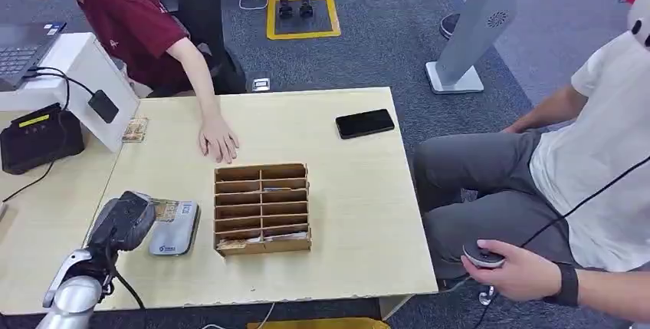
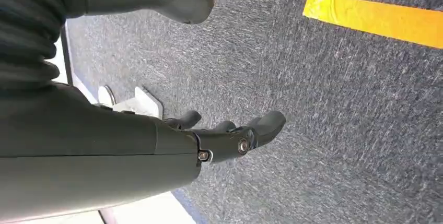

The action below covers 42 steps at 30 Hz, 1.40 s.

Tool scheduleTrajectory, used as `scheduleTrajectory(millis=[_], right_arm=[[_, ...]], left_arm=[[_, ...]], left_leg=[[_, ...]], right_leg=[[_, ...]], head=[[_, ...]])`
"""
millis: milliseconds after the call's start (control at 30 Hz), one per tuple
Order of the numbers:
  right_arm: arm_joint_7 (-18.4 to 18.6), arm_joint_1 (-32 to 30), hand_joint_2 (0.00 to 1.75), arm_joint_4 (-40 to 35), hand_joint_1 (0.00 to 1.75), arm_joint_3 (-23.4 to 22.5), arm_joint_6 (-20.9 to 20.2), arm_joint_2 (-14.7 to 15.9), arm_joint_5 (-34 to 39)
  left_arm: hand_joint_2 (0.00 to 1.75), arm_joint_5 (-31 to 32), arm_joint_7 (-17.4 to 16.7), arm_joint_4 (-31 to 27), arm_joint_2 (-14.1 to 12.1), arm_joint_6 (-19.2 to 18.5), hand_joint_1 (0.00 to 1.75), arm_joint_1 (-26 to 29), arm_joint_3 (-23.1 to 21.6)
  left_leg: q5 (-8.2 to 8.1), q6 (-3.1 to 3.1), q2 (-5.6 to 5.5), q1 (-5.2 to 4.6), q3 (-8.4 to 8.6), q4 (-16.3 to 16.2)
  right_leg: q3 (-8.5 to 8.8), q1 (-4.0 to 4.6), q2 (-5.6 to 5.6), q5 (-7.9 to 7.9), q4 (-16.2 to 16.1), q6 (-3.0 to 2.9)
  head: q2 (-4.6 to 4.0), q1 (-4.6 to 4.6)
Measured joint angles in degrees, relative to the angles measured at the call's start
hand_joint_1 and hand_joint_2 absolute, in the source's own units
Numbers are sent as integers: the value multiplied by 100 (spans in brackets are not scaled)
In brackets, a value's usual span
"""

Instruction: Pass the card to the sensor for recognition and then transmit it.

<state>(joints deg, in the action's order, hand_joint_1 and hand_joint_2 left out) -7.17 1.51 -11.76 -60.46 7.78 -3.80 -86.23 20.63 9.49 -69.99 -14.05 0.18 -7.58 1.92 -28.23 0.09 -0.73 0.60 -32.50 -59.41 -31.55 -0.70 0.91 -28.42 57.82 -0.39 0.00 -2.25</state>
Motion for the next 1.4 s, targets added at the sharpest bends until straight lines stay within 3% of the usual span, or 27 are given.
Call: scheduleTrajectory(millis=[867,1400], right_arm=[[46,2,175,0,0,61,2,-31,-2],[-2,3,175,0,0,162,-4,-42,-2]], left_arm=[[175,958,-140,522,258,372,175,-233,-2],[175,2143,-225,900,297,712,175,-327,-39]], left_leg=[[2,-1,-1,0,-2,0],[2,-1,-2,0,-1,1]], right_leg=[[-1,0,-2,1,0,0],[2,0,-2,1,1,0]], head=[[0,0],[0,2]])
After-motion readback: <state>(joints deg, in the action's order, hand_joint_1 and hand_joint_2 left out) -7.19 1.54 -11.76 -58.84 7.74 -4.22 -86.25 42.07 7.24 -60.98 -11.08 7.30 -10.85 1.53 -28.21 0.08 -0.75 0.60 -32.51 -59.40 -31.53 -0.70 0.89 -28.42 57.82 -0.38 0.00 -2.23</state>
